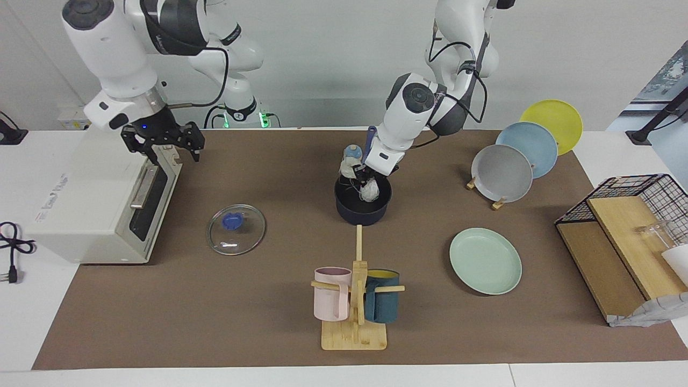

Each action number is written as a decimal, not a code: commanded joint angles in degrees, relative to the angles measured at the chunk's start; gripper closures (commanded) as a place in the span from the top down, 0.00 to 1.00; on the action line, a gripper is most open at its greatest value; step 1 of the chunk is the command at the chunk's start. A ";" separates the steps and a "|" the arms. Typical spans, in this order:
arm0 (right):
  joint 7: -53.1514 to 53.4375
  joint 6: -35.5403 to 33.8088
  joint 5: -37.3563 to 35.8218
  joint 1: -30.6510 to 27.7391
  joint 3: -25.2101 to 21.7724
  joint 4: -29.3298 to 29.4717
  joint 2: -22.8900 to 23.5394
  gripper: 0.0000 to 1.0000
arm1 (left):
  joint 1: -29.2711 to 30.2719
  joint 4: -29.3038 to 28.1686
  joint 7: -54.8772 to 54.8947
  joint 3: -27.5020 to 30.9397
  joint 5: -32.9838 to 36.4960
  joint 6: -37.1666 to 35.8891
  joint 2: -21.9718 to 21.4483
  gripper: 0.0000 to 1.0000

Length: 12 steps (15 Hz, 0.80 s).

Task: Transfer vermicelli from plate to pot
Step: 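Carry the vermicelli with the left gripper over the black saucepan, then release the vermicelli into the pot while the right gripper grasps the lid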

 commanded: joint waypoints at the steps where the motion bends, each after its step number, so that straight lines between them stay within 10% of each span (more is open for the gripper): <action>1: 0.69 5.97 0.71 0.85 0.09 -0.59 4.77 1.00 | -0.28 -0.95 2.61 0.73 -1.17 1.53 0.36 0.00; 10: 1.67 16.98 5.02 1.64 0.09 -10.88 7.16 1.00 | -0.02 -3.06 8.14 0.90 -1.08 2.94 0.54 0.00; 11: 1.58 16.64 5.02 1.64 0.09 -11.06 7.16 1.00 | 0.07 -2.97 8.32 0.91 -0.65 2.76 0.54 0.89; 12: 1.49 16.72 5.02 1.81 0.09 -11.41 6.99 1.00 | 0.07 -2.44 8.50 0.91 -0.30 1.80 0.45 1.00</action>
